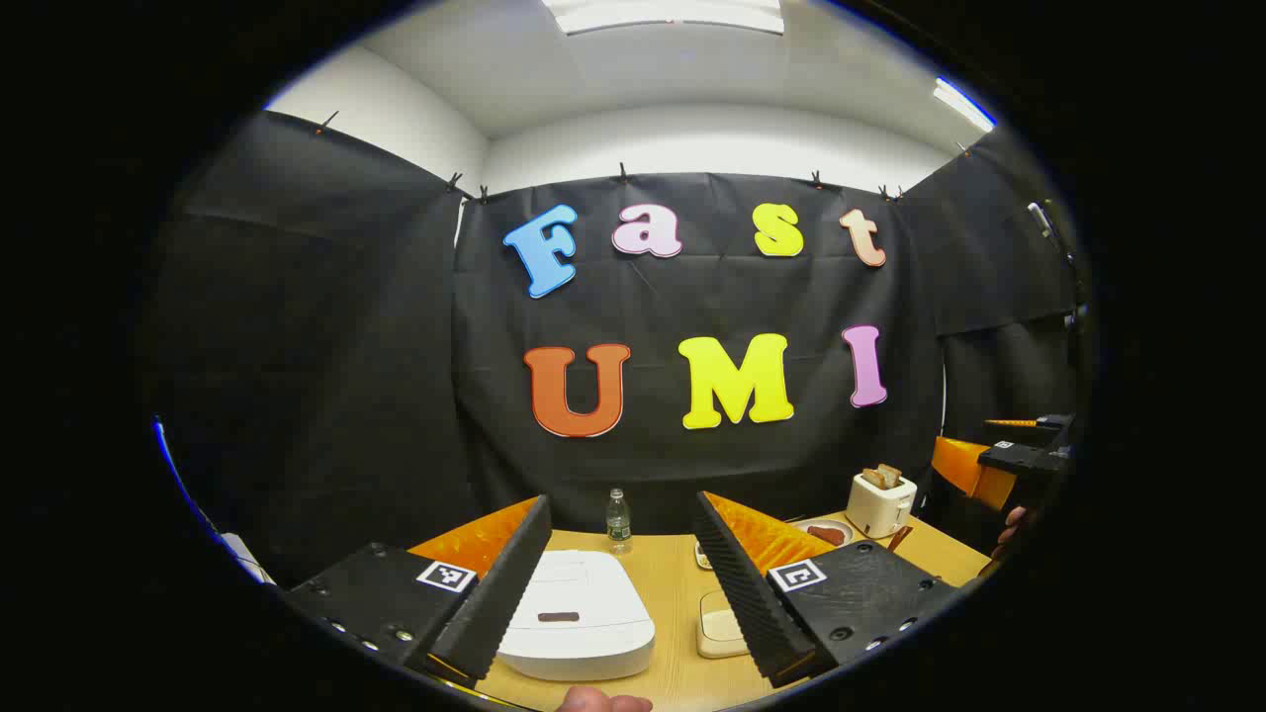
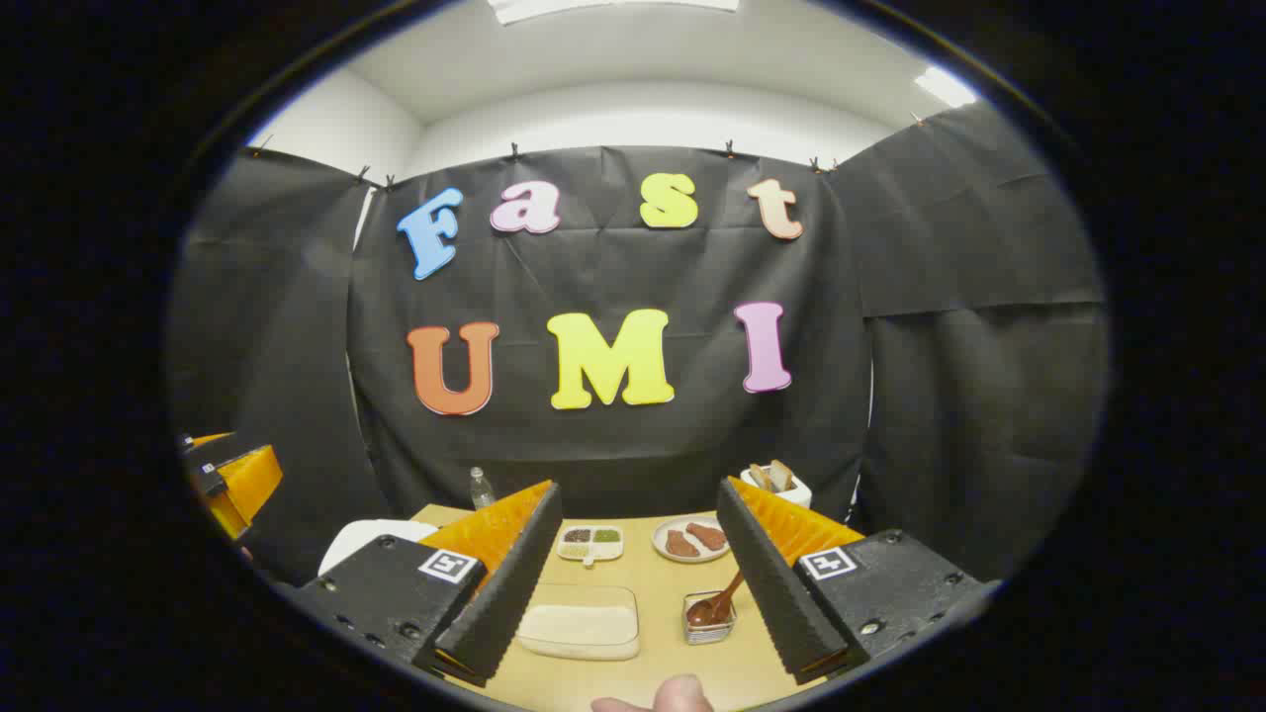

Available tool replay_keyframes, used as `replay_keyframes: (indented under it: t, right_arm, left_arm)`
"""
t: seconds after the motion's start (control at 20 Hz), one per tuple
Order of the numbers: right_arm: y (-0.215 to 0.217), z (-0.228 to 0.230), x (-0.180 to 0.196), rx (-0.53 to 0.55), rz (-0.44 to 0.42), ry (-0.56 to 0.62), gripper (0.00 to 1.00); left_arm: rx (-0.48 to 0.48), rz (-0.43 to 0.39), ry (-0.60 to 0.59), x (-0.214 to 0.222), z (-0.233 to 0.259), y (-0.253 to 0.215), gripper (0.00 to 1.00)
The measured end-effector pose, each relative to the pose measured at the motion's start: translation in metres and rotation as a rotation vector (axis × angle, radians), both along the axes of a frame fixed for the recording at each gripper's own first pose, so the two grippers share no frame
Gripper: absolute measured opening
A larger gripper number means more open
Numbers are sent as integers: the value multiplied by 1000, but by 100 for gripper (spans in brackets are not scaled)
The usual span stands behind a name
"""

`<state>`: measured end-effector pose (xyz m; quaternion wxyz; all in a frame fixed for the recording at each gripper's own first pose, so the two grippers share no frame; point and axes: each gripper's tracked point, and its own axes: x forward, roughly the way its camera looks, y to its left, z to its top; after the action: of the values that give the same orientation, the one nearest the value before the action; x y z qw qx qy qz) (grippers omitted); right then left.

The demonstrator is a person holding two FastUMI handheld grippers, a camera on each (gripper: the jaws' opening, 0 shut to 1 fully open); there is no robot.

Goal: Close the left gripper, press the button to open the rice cooker; take a wooden spoon from the chopstick holder with the right hand, scoop a spoonful of rice and pour it into the rice cooker, then put the wooden spoon back into the chopstick holder.

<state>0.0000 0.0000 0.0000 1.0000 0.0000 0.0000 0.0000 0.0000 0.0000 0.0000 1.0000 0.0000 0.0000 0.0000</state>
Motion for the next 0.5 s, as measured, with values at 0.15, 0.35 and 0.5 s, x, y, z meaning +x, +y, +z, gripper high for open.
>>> replay_keyframes:
  t: [0.15, 0.35, 0.5]
  right_arm:
    - [-3, 0, 1, -5, 4, -3, 99]
    - [-4, -1, 1, -8, 1, -1, 100]
    - [1, -1, 2, -2, 8, -1, 100]
  left_arm:
    - [17, -1, 0, 0, -1, 0, 93]
    - [5, 4, 9, 1, -4, 2, 93]
    - [-8, 15, 22, 2, -9, 6, 93]
